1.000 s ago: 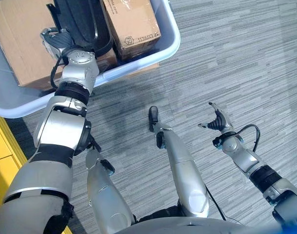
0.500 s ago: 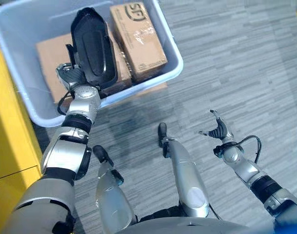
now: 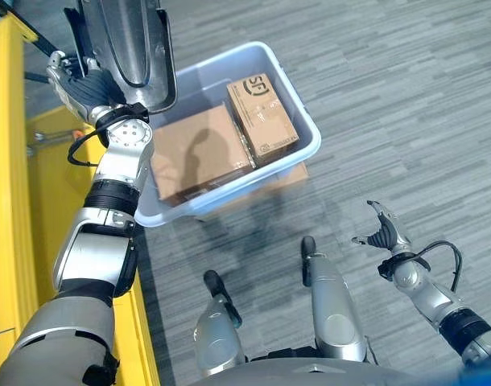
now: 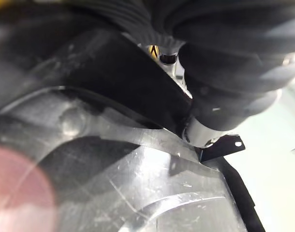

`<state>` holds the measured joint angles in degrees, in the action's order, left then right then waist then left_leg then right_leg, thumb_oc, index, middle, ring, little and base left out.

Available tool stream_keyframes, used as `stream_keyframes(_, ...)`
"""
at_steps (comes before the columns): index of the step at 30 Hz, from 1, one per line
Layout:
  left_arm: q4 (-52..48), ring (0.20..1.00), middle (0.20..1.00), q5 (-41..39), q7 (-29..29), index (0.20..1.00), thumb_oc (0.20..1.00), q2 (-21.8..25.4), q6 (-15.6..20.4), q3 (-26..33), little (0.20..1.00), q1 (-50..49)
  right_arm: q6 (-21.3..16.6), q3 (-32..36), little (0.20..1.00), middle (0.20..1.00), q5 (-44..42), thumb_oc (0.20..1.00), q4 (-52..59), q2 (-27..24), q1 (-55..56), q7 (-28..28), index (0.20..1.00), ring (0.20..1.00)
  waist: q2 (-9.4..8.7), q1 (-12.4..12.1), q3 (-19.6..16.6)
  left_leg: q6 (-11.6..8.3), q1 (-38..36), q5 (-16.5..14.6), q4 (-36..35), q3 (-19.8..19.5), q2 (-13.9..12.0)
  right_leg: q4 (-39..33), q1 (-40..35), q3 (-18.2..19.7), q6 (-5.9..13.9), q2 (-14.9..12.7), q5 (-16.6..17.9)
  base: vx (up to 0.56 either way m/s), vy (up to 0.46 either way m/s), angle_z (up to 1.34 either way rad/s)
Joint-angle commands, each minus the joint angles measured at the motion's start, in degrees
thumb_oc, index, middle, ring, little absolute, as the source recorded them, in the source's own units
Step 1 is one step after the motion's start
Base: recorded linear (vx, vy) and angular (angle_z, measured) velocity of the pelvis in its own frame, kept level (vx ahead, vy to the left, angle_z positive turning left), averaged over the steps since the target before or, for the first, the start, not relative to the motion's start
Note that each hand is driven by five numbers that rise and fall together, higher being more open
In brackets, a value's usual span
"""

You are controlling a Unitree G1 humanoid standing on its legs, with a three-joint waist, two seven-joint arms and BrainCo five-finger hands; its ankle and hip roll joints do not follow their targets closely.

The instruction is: Move parts from the plastic box to the shelf.

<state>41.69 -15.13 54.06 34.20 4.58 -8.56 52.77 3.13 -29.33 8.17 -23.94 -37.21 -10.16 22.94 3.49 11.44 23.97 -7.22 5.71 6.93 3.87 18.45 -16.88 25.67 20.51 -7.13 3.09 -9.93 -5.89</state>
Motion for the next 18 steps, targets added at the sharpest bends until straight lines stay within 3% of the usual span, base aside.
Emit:
stream_keyframes(1,-4.1,0.200,0.200,0.9,-2.4,0.200,0.200,2.1,5.6,2.1,0.200,-2.0,-4.4,1.3,1.000,1.000,1.4,1.000,1.2,1.5,1.5,-2.4,1.000,1.000,-4.33,1.4,-1.9,-2.89,-0.9,-3.1,5.7,-2.7,-4.1,-12.2,-10.0,0.7,0.85,0.6,-2.3,0.00,0.179,0.11)
stream_keyframes(7,-17.0,0.200,0.200,3.5,-10.1,0.200,0.200,-1.8,6.3,0.8,0.200,-15.3,-5.8,2.6,1.000,1.000,-4.6,1.000,6.1,4.4,3.0,-7.8,1.000,1.000,-2.51,-1.7,-4.6,-1.68,-4.1,-1.9,2.1,-3.1,-2.4,-14.3,-15.5,-2.5,1.51,-1.0,-1.1,-0.01,0.108,0.15)
stream_keyframes(13,-32.8,0.200,0.200,9.2,-13.5,0.200,0.200,-8.4,5.7,0.3,0.200,-34.8,-4.0,1.9,1.000,1.000,-8.2,1.000,12.0,9.1,3.6,-13.7,1.000,1.000,-1.24,-8.0,-7.2,-1.01,-6.2,-1.3,0.4,-6.9,-0.9,-14.1,-21.2,-7.8,1.58,-2.3,-2.1,0.06,0.120,0.31)
stream_keyframes(18,-38.0,0.200,0.200,11.5,-15.7,0.200,0.200,-8.9,5.8,1.8,0.200,-43.8,-3.1,1.1,1.000,1.000,-11.9,1.000,15.7,10.0,2.2,-16.0,1.000,1.000,-1.07,-12.5,-7.8,-0.73,-6.2,-1.0,-0.3,-9.9,-0.1,-14.0,-23.7,-11.5,1.29,-2.7,-2.5,0.00,0.129,0.27)
